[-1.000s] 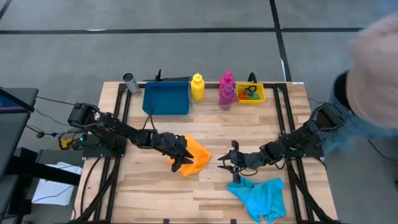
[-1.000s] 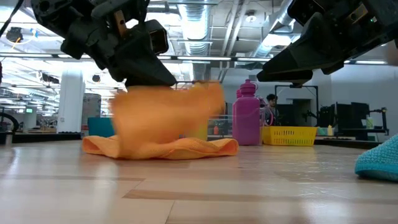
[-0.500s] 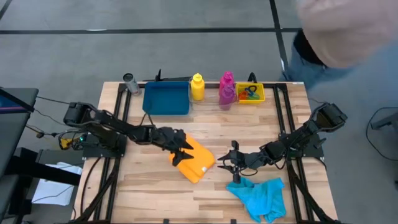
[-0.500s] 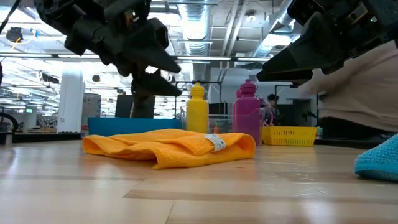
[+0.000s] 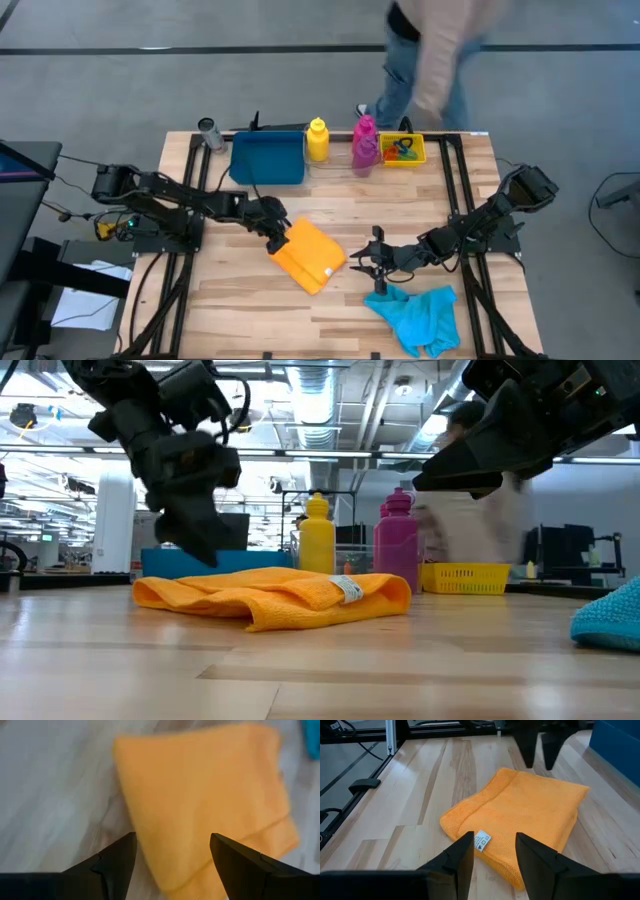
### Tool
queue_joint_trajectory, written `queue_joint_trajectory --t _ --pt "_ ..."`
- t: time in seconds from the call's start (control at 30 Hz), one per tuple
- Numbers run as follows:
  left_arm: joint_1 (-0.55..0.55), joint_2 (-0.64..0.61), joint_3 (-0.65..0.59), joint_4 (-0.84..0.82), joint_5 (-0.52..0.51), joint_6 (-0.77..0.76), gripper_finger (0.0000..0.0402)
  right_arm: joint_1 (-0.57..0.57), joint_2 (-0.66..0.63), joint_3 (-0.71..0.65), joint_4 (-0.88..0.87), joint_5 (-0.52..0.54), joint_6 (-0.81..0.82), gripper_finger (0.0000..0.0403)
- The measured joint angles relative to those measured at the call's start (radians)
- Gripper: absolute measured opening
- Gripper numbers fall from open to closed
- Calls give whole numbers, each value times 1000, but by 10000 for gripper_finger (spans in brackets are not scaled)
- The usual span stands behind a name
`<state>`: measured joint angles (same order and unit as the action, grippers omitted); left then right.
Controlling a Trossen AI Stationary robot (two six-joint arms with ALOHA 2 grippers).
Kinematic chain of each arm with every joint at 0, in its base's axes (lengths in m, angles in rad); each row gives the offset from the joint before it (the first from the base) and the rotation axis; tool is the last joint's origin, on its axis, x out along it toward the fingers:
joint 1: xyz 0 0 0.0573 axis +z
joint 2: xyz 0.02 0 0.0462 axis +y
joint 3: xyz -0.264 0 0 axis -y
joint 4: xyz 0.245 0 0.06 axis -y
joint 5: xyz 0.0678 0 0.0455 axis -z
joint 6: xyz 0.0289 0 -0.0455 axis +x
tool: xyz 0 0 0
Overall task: Pick & Place Sports Items
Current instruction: Put the orange towel into the blue bin
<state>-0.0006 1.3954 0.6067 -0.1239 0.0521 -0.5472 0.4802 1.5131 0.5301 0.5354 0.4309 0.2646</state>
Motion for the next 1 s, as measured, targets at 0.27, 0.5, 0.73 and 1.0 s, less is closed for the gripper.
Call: queue_joint_trajectory --t 0.27,0.5,0.73,1.0 --pt "-5 82 0 -19 2 -62 252 0 0 0 21 0 0 138" --pt "-2 195 4 111 99 -121 253 0 0 0 45 27 -13 138" --pt "-18 260 -1 345 305 -172 243 0 0 0 45 27 -13 138" --pt "-95 339 2 425 185 -209 183 0 0 0 45 27 -11 138"
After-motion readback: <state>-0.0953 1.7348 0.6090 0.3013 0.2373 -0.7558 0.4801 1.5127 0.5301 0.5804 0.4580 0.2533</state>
